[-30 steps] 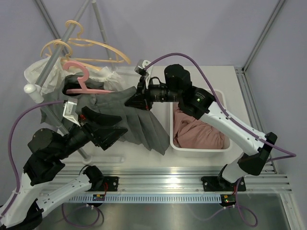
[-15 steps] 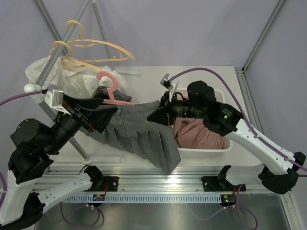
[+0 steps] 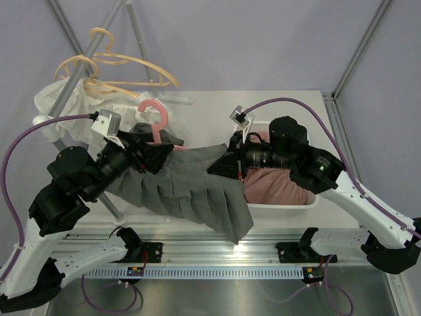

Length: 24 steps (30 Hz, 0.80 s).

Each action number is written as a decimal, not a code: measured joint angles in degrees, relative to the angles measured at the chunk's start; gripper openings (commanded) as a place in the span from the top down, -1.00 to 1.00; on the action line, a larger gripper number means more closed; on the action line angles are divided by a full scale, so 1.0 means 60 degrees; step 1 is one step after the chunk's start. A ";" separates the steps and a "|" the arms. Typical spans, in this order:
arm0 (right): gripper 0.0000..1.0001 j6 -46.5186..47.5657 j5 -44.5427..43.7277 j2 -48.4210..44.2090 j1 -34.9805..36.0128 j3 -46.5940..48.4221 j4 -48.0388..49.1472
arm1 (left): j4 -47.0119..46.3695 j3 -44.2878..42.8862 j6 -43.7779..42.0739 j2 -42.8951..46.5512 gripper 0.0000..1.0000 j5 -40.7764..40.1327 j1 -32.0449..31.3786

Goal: Remove the skirt from the hanger

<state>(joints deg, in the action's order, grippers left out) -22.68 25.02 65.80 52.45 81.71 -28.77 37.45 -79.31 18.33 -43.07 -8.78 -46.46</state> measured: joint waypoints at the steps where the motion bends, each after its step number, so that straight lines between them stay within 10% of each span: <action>1: 1.00 -0.0055 0.0051 -0.0026 0.0000 -0.0018 0.0000 | 0.0029 0.0000 -0.0055 -0.0062 -0.63 -0.0055 0.0000; 8: 1.00 -0.0262 0.0331 -0.0317 0.0004 -0.0124 0.0022 | 0.0025 0.0000 -0.0277 -0.0481 -0.22 -0.0208 0.0000; 14: 1.00 -0.0273 0.0525 -0.0466 0.0011 -0.0127 -0.0127 | -0.0044 0.0000 -0.0302 -0.0630 0.90 -0.0280 0.0000; 18: -0.50 -0.0244 0.0576 -0.0477 0.0018 -0.0142 -0.0160 | -0.0189 -0.0026 -0.0168 -0.0736 1.00 -0.0302 0.0000; 24: -0.99 -0.0026 0.0401 -0.1239 0.0029 -0.0787 -0.0131 | 0.0321 -0.0011 -0.0346 -0.0849 1.00 -0.0328 0.0000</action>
<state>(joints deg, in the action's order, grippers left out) -22.83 27.42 58.37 52.62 76.99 -29.56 39.38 -79.37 16.25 -48.16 -10.74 -46.46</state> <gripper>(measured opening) 0.981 0.186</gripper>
